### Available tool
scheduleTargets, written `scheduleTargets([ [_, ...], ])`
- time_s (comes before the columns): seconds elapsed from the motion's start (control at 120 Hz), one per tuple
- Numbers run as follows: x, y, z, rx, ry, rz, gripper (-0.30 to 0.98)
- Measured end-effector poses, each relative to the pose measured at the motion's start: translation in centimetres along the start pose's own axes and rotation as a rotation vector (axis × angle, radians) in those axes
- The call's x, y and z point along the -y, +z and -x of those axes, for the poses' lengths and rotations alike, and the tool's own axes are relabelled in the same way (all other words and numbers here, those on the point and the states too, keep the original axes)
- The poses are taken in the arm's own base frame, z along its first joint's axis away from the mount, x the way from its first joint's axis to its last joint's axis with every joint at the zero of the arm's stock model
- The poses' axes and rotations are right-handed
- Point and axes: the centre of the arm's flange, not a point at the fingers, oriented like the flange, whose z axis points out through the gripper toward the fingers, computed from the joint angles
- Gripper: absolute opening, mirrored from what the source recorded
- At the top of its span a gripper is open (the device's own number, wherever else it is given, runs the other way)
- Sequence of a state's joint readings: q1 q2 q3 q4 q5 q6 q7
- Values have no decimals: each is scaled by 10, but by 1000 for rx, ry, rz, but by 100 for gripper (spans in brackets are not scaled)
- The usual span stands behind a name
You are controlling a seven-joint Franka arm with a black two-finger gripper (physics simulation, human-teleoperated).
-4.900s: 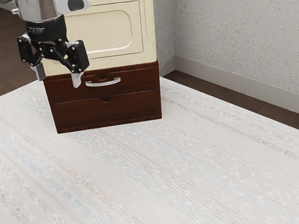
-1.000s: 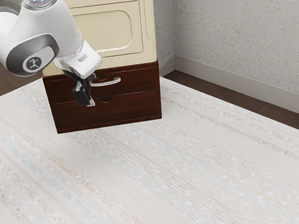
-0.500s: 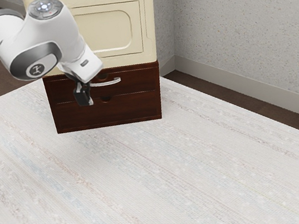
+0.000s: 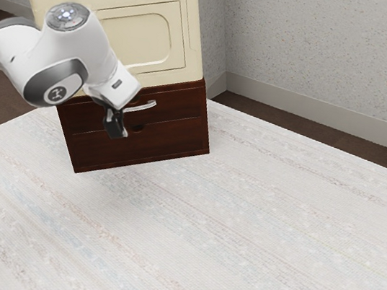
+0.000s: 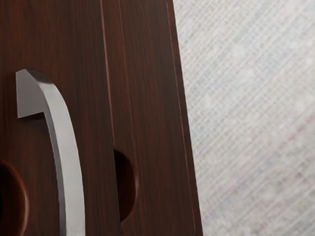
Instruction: Pull the drawer handle with one arm to open the drawer
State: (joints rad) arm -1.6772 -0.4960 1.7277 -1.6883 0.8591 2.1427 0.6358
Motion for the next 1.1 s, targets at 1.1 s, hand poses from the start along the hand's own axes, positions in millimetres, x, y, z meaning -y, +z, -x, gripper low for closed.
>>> scheduleTargets([
  [1.1,-38,4,-21,75,26,0,69],
])
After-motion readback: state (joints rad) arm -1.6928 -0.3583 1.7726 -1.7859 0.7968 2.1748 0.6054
